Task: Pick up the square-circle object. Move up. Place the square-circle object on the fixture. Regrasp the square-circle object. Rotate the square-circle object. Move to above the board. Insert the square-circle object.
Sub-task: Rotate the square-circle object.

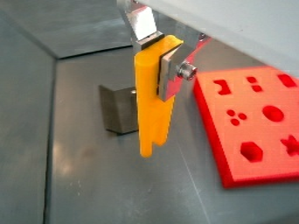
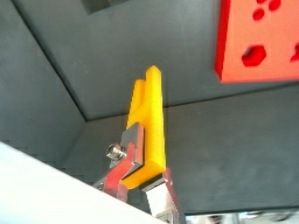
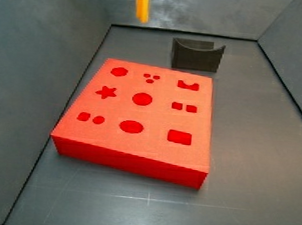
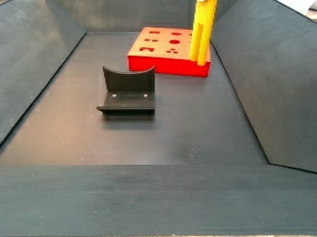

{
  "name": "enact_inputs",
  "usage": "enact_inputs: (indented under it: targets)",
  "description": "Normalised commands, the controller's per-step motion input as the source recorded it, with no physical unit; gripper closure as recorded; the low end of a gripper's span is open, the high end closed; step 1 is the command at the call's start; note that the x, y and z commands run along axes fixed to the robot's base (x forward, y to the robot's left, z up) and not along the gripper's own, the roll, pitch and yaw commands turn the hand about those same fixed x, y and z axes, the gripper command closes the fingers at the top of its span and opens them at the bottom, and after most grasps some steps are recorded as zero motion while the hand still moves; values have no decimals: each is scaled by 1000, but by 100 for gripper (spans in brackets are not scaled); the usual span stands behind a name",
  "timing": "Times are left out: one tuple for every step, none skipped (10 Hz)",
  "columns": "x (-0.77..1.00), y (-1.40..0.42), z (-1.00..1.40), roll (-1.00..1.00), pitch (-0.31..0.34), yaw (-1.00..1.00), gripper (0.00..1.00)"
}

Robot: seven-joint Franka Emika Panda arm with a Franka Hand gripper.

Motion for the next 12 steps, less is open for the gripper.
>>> enact_inputs:
  targets:
    - [-24,19,30,-149,65,-733,100]
    - [-22,18,32,-149,64,-502,100]
    - [-21,16,33,-149,63,-333,100]
    - [0,0,0,-100,41,-1000,100]
    - [1,3,1,-108,44,-1000,100]
    - [1,7,2,-141,57,-1000,100]
    - [2,12,3,-148,59,-734,100]
    - [2,14,5,-148,58,-510,100]
    - [4,15,6,-148,58,-341,100]
    - [4,16,7,-148,57,-232,100]
    - [0,0,-1000,-348,56,-146,100]
    - [13,2,-1000,-344,35,-109,100]
